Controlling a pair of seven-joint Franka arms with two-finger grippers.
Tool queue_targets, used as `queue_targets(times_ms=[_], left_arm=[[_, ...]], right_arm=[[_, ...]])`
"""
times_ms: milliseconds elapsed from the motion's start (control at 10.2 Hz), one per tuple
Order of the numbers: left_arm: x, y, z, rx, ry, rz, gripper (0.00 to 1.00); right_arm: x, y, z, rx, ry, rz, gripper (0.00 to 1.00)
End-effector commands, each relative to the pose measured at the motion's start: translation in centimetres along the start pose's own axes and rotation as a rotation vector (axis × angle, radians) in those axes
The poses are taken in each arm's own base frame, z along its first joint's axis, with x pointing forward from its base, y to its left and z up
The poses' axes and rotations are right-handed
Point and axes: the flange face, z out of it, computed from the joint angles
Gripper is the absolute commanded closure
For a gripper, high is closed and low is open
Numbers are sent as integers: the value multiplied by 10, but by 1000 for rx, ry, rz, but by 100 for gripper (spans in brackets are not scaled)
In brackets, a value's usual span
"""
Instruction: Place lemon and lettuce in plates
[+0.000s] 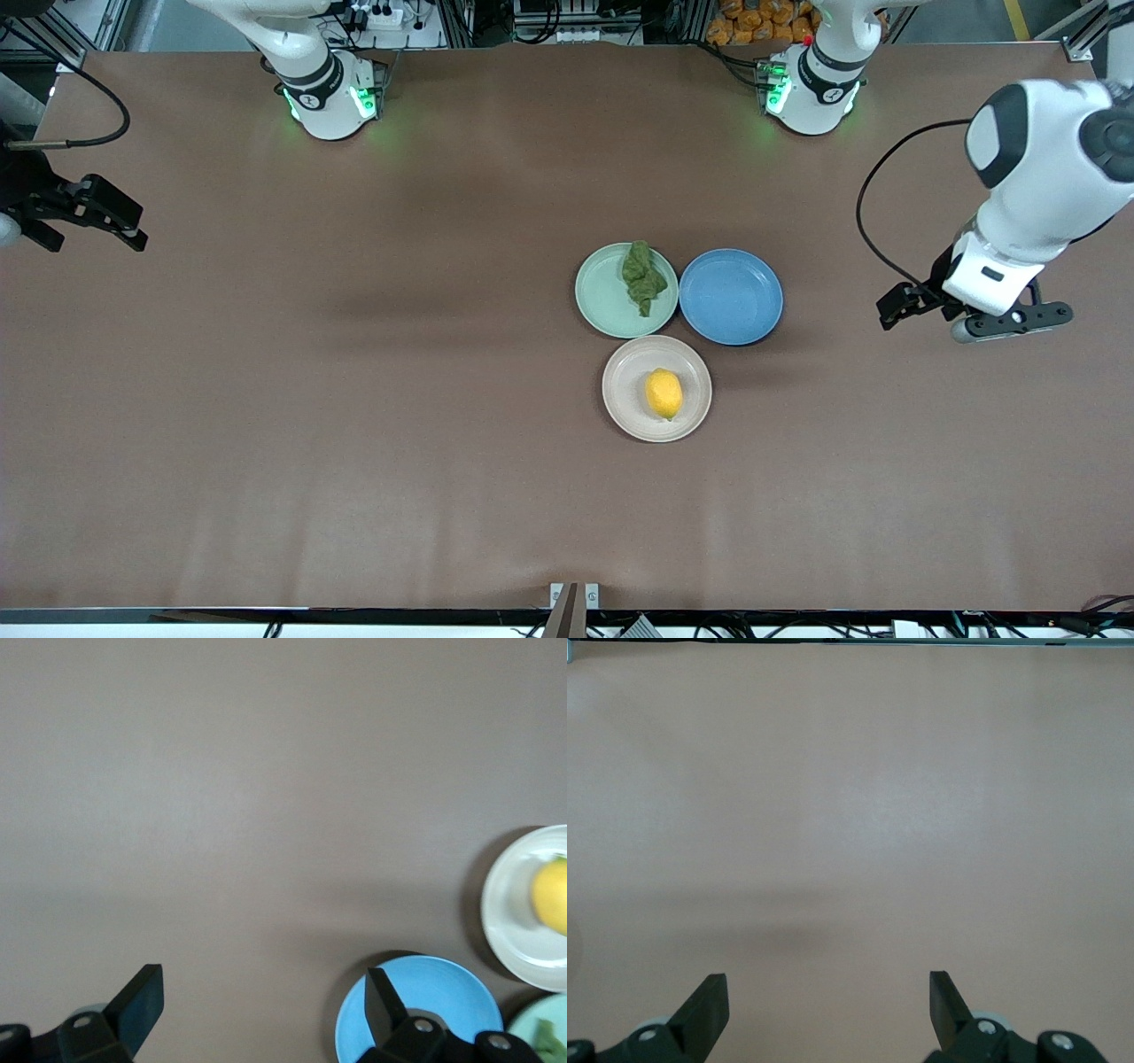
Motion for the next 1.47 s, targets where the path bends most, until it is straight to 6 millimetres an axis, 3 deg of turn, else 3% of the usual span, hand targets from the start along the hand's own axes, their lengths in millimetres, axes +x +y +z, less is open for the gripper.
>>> queue_targets(times_ms=[0,98,196,491,1375], left_arm=[[13,24,-95,-35,-3,67,0],[20,28,-130,-59,9,66,0],[27,26,-149,-69,11,74,0],[5,21,-175,-35,-91,171,0],[-2,21,-183,-30,-101,169,0]], right_arm=[[-11,0,-3,-7,4,9,0],[-15,-1,-11,-8,15,8,0],[-16,-1,-12,-9,14,2,0],[-18,-1,-12,-9,11,-3,0],[-29,13,5,63,-96,49,0]])
